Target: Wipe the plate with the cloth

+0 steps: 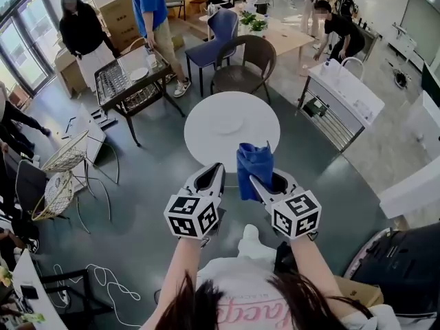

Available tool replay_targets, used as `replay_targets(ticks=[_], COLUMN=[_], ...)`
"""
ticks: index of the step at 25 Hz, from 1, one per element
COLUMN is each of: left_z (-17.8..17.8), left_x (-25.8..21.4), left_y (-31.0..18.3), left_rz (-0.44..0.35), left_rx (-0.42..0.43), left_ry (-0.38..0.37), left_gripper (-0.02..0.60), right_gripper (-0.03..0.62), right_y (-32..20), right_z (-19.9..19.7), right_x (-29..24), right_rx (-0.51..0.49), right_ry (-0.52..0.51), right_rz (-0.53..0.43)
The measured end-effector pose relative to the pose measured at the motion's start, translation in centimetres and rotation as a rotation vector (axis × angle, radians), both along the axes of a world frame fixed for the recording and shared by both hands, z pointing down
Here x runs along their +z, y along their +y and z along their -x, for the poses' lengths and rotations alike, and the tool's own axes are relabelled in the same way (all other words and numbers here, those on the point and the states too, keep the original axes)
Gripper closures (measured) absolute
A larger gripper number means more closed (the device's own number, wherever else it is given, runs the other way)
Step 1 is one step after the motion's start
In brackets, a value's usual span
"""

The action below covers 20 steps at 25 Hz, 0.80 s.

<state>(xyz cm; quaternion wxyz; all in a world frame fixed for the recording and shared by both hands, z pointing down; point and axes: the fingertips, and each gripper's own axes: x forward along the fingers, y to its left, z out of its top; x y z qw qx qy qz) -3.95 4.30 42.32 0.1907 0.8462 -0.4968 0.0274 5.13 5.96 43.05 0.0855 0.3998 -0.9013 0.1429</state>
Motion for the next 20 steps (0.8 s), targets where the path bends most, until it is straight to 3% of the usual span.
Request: replay_targets(ticks=[12,20], left_z=[-3.3,-1.9], left_x=[0.6,3.0], left_y=[-9.2,-12.9], left_rz=[0.021,0.092], left_rx=[-0.047,-0.099], left_ry=[0.009,0.006], left_gripper=[0.557,0.557], right_gripper=[0.462,0.462], right_y=[-9.1,-13.4], right_z=[-3.9,-3.6], right_x=[1.1,3.0], right_rx=[-0.044,-0.064], right_ry=[0.032,0.05], right_rz=[0.033,0.076])
